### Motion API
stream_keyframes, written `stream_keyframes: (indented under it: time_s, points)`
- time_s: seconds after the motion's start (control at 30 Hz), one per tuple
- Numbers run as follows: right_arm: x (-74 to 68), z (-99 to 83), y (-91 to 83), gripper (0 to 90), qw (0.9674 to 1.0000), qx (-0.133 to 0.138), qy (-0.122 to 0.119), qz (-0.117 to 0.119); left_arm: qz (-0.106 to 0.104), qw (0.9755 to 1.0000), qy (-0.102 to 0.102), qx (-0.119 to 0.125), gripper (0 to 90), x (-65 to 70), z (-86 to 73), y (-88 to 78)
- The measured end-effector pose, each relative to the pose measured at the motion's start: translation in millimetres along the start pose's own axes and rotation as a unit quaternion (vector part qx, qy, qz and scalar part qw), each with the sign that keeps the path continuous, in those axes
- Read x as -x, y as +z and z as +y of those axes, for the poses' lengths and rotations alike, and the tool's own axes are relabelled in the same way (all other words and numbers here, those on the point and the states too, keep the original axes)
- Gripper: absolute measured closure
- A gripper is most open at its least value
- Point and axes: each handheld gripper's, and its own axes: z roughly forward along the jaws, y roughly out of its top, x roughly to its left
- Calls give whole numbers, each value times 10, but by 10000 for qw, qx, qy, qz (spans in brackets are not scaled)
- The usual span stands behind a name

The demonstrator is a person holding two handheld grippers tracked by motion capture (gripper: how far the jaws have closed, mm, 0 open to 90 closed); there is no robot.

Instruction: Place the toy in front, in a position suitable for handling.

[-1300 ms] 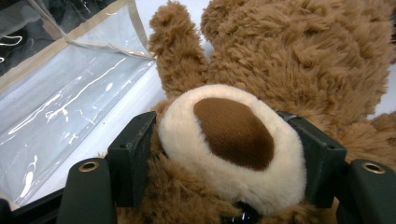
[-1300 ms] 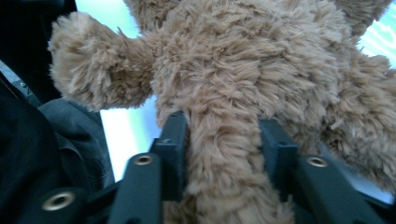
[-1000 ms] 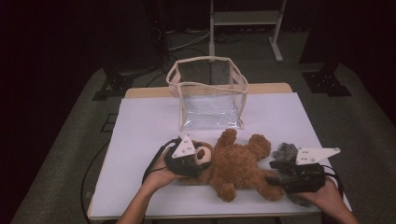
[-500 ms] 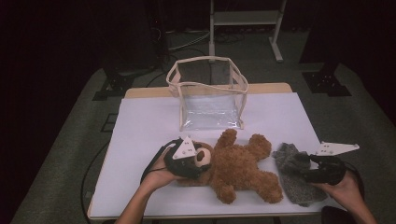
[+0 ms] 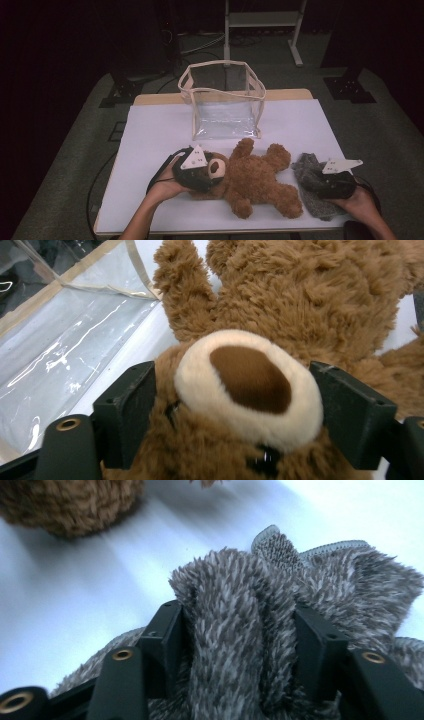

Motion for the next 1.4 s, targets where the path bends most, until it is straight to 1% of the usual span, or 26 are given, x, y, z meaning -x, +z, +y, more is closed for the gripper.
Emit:
stream_keyframes:
  time_s: [0.13, 0.17, 0.2, 0.27, 0.3, 0.37, 0.43, 0.5, 0.57, 0.6, 0.63, 0.73, 0.8, 0.83, 0.9, 1.0, 1.07, 1.1, 1.13, 1.17, 1.2, 1.23, 1.27, 1.33, 1.37, 1.4]
  points:
    - [-12, -12, -3, 569, 9998, 7, -61, -186, 15, 10000, 14, 4, 191, -32, -38, -83]
    - [-13, -14, -4, 596, 9997, 5, -73, -223, 17, 10000, -19, 22, 191, -42, -53, -96]
    - [-12, -12, -5, 631, 9997, -7, -50, -241, 11, 10000, -42, 2, 191, -53, -72, -105]
    - [8, 5, -14, 700, 9996, -66, 97, -248, -31, 9999, -144, 0, 192, -74, -118, -107]
    - [31, 19, -20, 721, 9995, -102, 226, -169, -102, 9997, -215, -3, 197, -79, -138, -104]
    - [92, 37, -36, 742, 9988, -110, 487, 12, -154, 9997, -201, -1, 222, -69, -163, -103]
    - [136, 50, -72, 748, 9978, -53, 647, 165, -167, 9997, -200, 0, 238, -54, -169, -102]
    - [149, 86, -138, 749, 9965, 137, 753, 335, -177, 9997, -175, -33, 265, -44, -172, -102]
    - [132, 175, -231, 749, 9954, 347, 756, 473, -182, 9997, -174, -32, 288, -38, -175, -89]
    - [132, 175, -231, 749, 9954, 347, 756, 473, -182, 9997, -174, -32, 303, -38, -175, -89]
    - [102, 286, -326, 749, 9942, 547, 707, 591, -178, 9997, -177, -30, 303, -35, -176, -87]
    - [36, 504, -473, 749, 9915, 865, 563, 788, -160, 9997, -163, -35, 309, -17, -174, -79]
    - [-20, 663, -549, 748, 9897, 1024, 426, 907, -155, 9998, -156, -32, 311, -1, -173, -78]
    - [-70, 782, -588, 749, 9882, 1115, 305, 1002, -144, 9998, -135, -38, 311, 3, -172, -78]
    - [-174, 978, -609, 748, 9861, 1213, 86, 1135, -132, 9998, -110, -59, 310, 11, -168, -77]
    - [-345, 1273, -572, 749, 9823, 1249, -300, 1364, -115, 9999, -91, -86, 310, 20, -153, -71]
    - [-445, 1441, -521, 749, 9794, 1254, -514, 1496, -105, 9999, -110, -81, 309, 25, -147, -65]
    - [-512, 1556, -465, 749, 9770, 1248, -646, 1603, -104, 9999, -103, -87, 309, 25, -145, -64]
    - [-553, 1622, -425, 749, 9759, 1212, -707, 1671, -103, 9999, -94, -92, 309, 26, -143, -63]
    - [-620, 1723, -347, 749, 9746, 1135, -818, 1750, -106, 9999, -87, -100, 310, 26, -141, -64]
    - [-658, 1778, -292, 749, 9734, 1095, -882, 1807, -105, 9999, -71, -105, 310, 26, -138, -64]
    - [-715, 1853, -190, 749, 9714, 1019, -954, 1919, -102, 9999, -70, -108, 310, 28, -136, -64]
    - [-753, 1901, -101, 749, 9700, 952, -1039, 1982, -103, 9999, -78, -94, 310, 34, -137, -63]
    - [-827, 1967, 87, 748, 9685, 789, -1121, 2079, -95, 9999, -70, -99, 310, 39, -137, -66]
    - [-862, 1982, 201, 748, 9677, 695, -1142, 2140, -90, 9999, -71, -95, 309, 42, -139, -67]
    - [-878, 1981, 264, 747, 9674, 621, -1137, 2176, -93, 9999, -63, -94, 309, 45, -141, -69]
